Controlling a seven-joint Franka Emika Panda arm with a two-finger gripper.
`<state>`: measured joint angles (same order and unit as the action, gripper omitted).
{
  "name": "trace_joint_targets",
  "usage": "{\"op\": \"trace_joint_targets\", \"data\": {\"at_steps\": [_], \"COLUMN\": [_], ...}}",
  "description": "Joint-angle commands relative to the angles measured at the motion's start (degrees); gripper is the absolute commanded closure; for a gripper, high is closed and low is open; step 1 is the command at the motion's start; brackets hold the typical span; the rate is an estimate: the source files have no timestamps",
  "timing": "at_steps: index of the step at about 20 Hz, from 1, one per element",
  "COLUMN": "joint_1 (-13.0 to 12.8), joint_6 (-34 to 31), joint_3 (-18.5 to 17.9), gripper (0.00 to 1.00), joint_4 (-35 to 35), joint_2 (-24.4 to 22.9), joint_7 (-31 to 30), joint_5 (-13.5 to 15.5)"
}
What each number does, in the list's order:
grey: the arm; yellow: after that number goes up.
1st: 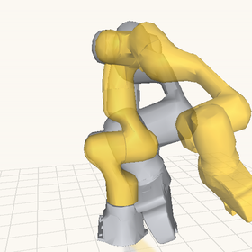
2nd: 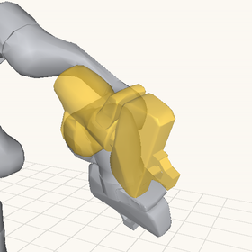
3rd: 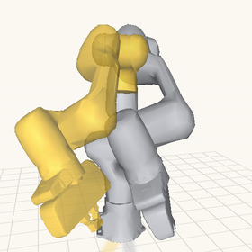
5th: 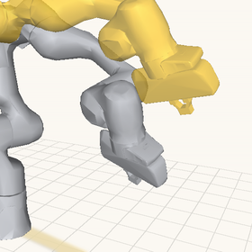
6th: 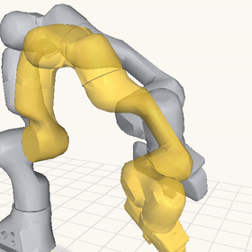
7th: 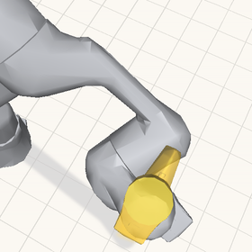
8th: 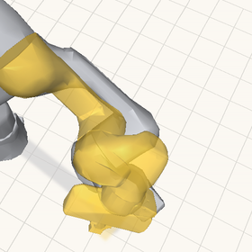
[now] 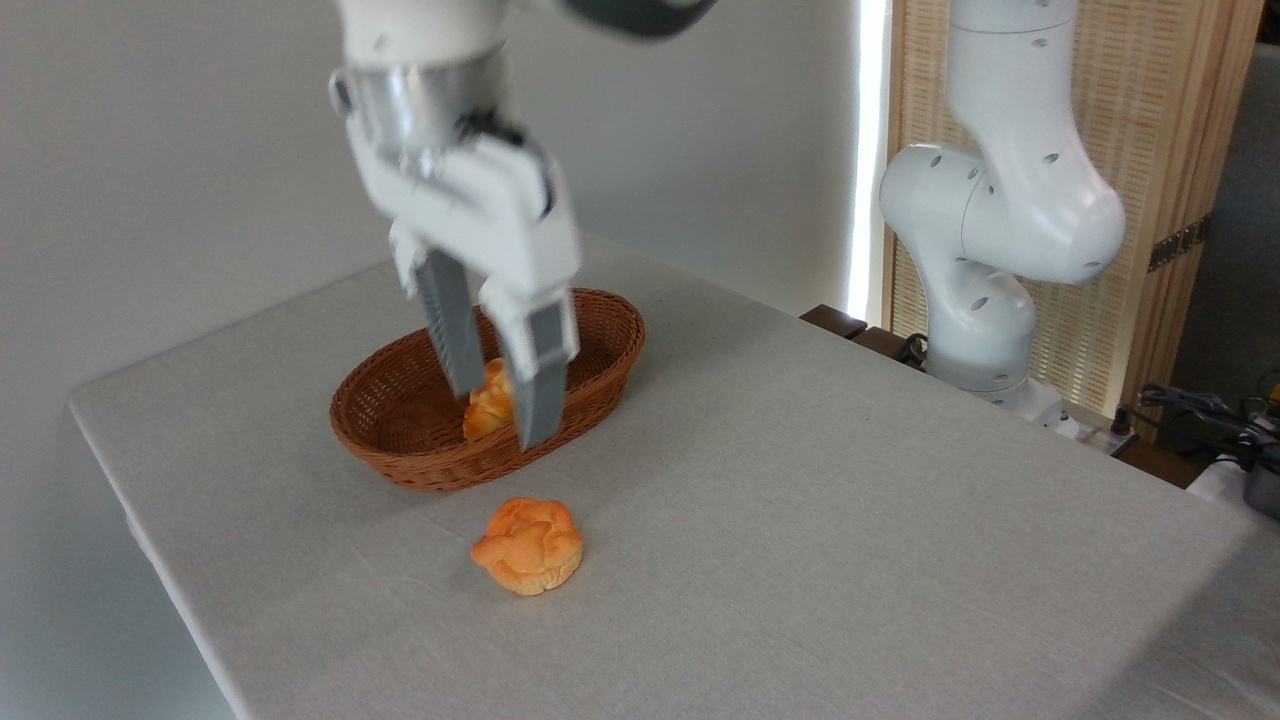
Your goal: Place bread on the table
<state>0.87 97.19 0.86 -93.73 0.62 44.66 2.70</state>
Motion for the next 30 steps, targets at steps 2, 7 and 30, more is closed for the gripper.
{"op": "trace_joint_targets", "data": {"at_steps": [2,7,30], "joint_1": [0.45,-0.17,-2.62], "joint_6": [-4.98,-5.08,-4.2], "joint_3": [-0.77,-0.51,-0.76], "gripper": [0.0,0.0,0.0], "joint_4": [-0.93,-2.34,-0.85], "joint_2": [-5.18,-6.24,-4.49], "joint_7": [-0.18,-0.27,-0.18], "joint_5": [1.96,1.95,-0.68]}}
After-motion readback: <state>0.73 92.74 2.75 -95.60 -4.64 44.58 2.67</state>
